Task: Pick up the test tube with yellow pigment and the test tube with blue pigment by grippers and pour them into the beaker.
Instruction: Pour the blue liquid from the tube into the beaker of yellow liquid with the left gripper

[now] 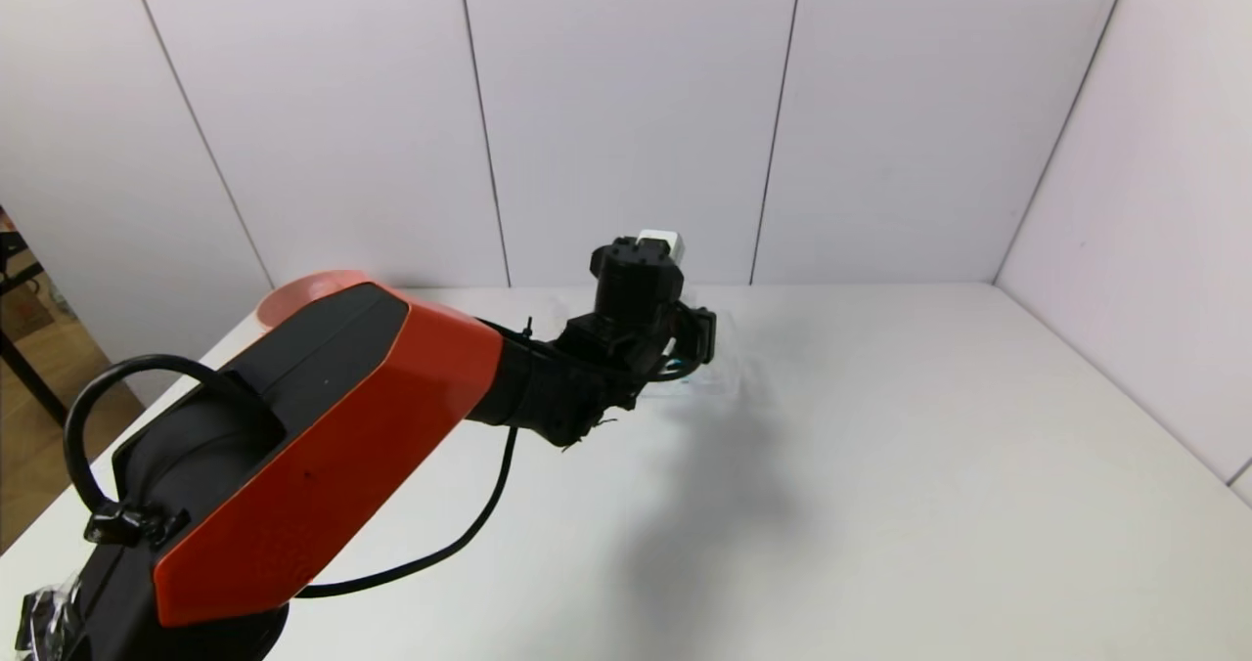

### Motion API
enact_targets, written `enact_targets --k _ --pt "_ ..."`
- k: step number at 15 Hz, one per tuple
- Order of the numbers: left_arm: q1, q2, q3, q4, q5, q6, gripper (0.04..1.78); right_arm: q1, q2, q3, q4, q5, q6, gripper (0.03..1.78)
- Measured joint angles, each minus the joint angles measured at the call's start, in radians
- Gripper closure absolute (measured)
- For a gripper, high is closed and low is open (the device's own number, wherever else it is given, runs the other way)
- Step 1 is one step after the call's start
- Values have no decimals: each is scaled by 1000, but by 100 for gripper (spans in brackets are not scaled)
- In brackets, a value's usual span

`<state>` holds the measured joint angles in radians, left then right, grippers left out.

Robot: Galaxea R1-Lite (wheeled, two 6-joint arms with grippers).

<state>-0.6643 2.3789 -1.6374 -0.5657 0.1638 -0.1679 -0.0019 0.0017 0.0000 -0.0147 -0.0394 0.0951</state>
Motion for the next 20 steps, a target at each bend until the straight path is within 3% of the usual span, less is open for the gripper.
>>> enact_targets --k 20 --pt "-35 -233 16 119 77 80 136 0 0 0 0 0 0 10"
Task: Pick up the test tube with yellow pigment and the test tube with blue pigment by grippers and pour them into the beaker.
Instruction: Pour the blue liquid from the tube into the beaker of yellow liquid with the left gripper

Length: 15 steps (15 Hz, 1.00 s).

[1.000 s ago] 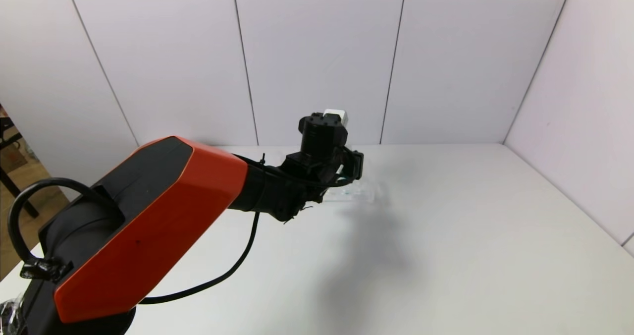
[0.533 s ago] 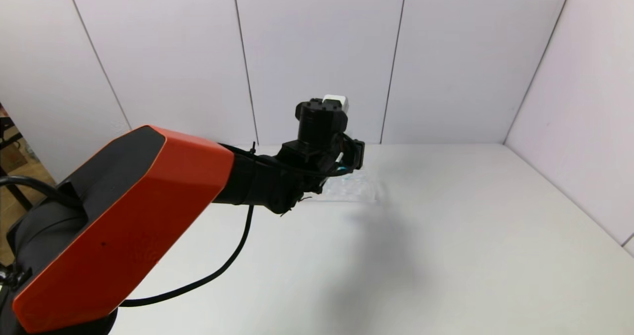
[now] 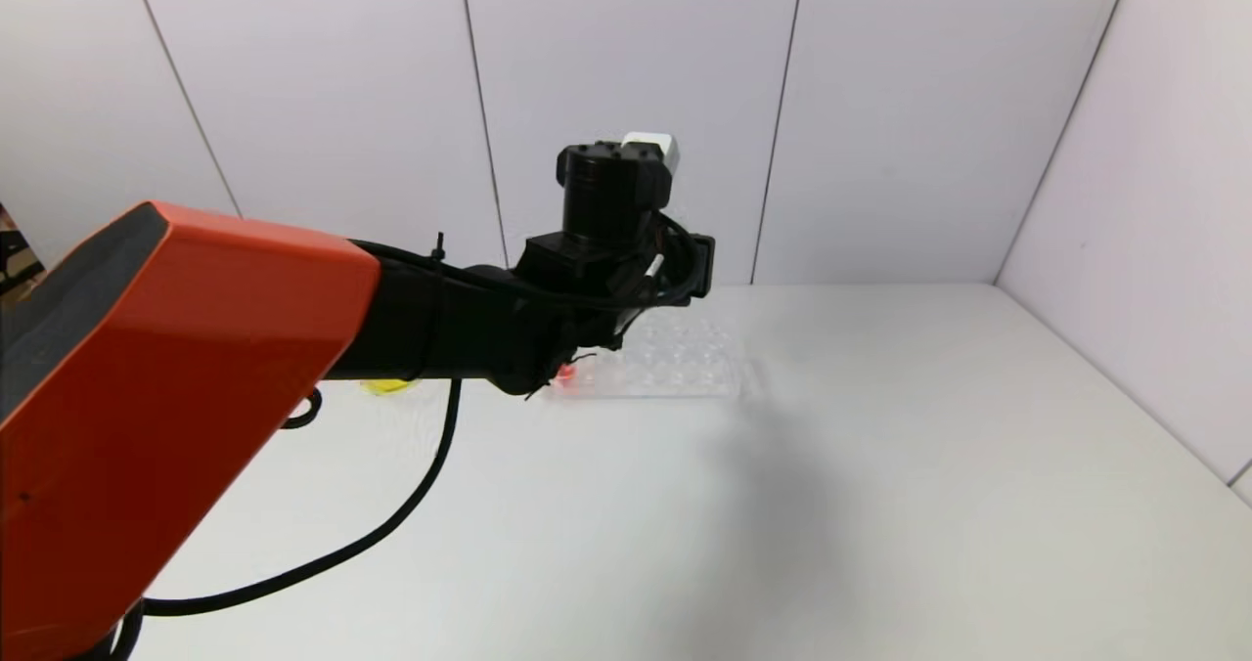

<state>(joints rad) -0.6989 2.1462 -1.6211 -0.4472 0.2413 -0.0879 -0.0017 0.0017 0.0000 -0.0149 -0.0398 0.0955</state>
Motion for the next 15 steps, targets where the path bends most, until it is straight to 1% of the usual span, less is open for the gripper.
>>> enact_targets --k 3,5,8,11,15 --pt "39 -70 41 3 10 27 136 0 0 0 0 0 0 10" --pt "86 -125 83 3 10 37 136 0 0 0 0 0 0 10" --pt "182 -207 148 2 7 42 136 0 0 0 0 0 0 10" --pt "296 -282 234 -3 -6 52 136 0 0 0 0 0 0 10" --pt "429 -359 330 -14 -58 47 136 0 0 0 0 0 0 10"
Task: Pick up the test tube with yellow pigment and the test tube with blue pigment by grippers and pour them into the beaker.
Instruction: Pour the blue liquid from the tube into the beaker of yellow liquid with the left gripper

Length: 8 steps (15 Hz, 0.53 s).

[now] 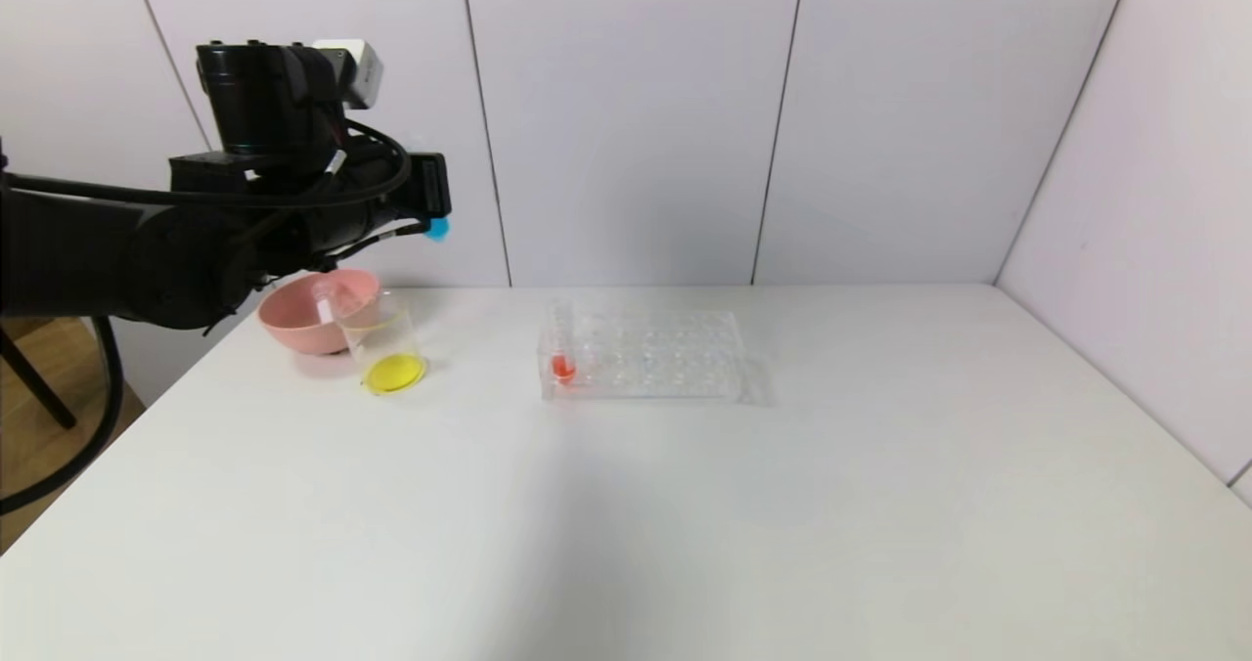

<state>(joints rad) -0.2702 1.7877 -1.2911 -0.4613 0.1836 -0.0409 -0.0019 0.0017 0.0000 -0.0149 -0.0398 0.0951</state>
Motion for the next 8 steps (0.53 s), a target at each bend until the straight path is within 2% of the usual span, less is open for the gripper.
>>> enact_targets --k 8 --pt "199 -58 111 -46 -82 -5 136 0 0 0 0 0 0 10"
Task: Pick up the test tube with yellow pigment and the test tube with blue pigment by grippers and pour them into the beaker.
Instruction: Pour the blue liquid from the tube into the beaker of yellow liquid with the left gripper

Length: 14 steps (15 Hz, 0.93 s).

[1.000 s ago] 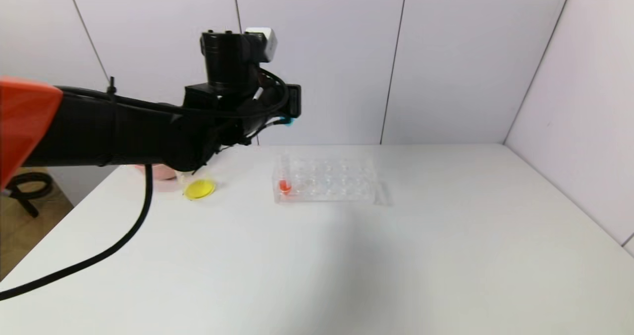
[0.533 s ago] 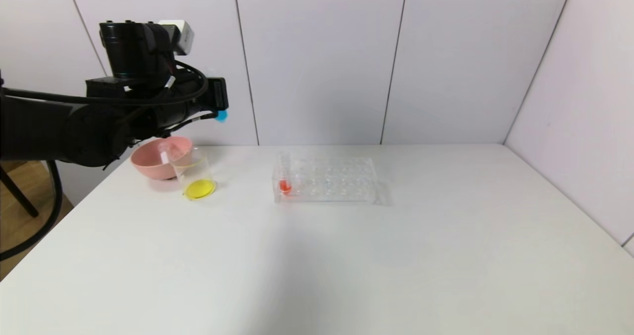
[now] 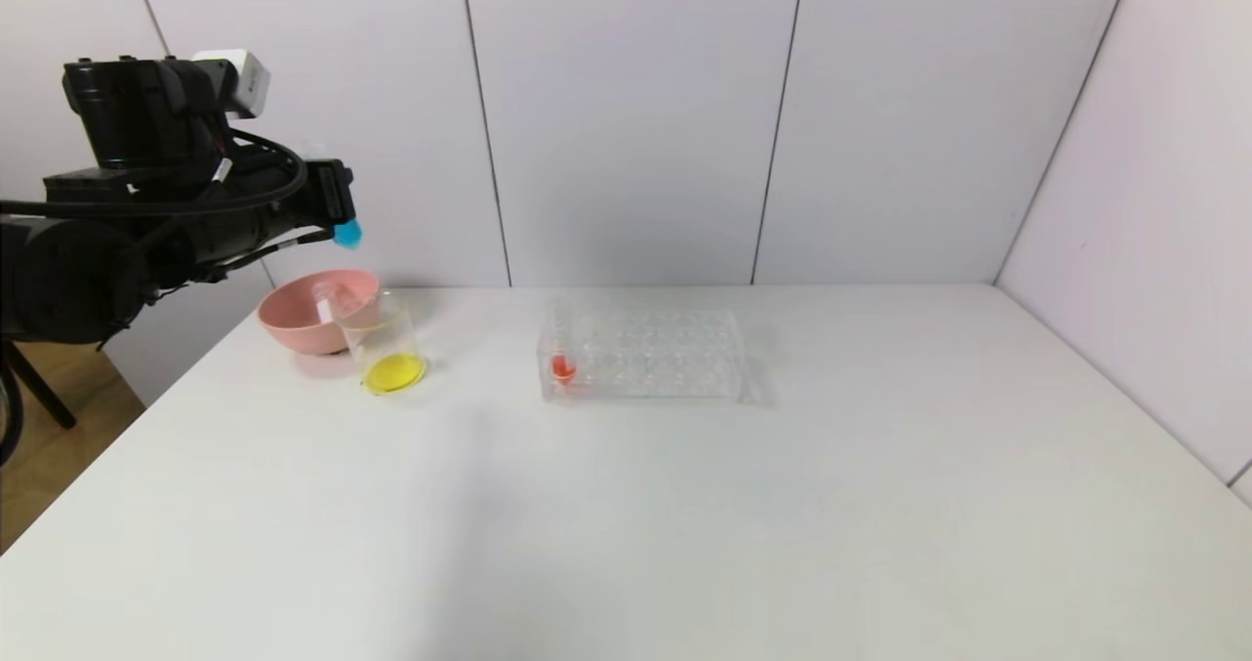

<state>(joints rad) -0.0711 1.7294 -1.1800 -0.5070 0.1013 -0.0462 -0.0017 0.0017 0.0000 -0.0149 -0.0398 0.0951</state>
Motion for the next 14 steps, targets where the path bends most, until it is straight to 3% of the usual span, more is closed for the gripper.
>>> enact_targets --k 5,14 --pt "104 -14 49 -4 -87 -4 136 0 0 0 0 0 0 10" --pt "145 -17 70 -4 -129 -7 136 0 0 0 0 0 0 10"
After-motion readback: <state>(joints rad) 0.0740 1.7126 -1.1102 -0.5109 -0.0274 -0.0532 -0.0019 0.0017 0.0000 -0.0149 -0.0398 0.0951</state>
